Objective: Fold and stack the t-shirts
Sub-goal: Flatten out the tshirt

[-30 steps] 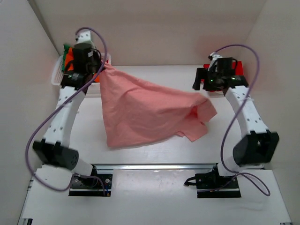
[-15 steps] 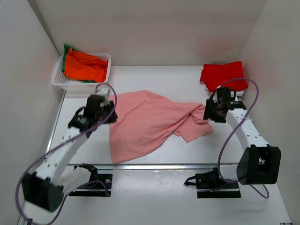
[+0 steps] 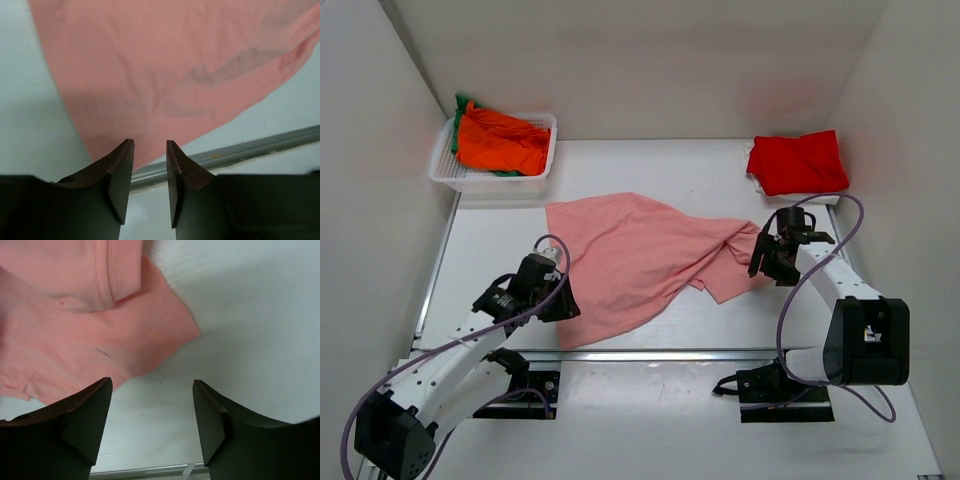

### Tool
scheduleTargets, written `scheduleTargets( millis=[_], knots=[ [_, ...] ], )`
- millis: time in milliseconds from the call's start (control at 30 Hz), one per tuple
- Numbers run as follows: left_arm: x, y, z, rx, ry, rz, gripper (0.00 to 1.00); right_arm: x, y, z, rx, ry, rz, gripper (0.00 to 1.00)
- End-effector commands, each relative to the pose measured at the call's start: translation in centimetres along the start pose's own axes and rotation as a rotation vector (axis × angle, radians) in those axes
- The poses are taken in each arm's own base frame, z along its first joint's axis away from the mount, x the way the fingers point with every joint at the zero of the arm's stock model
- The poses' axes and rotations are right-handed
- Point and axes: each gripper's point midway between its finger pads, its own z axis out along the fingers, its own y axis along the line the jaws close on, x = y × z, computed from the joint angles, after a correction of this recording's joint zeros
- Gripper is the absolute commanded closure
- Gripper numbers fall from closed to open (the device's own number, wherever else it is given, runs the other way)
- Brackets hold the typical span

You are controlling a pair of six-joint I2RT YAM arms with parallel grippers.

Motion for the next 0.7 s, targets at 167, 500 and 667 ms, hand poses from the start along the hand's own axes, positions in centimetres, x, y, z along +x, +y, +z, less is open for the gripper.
scheduleTargets(
  millis=[167, 500, 667],
  knots=[
    [5.5, 1.5, 0.5, -0.044, 0.194, -0.038, 0.44, -2.1, -0.7, -0.2, -0.006, -0.081, 0.048, 0.35],
    [8.3, 3.6, 1.3, -0.211, 0.315, -0.027, 0.32, -0.7, -1.4, 1.7, 0.015, -0.032, 0.049, 0.21],
    [8.4, 3.4, 2.7, -0.218, 0.318, -0.042, 0.66, -0.8, -0.7, 4.1, 0.026, 0.002, 0.01, 0.16]
  ],
)
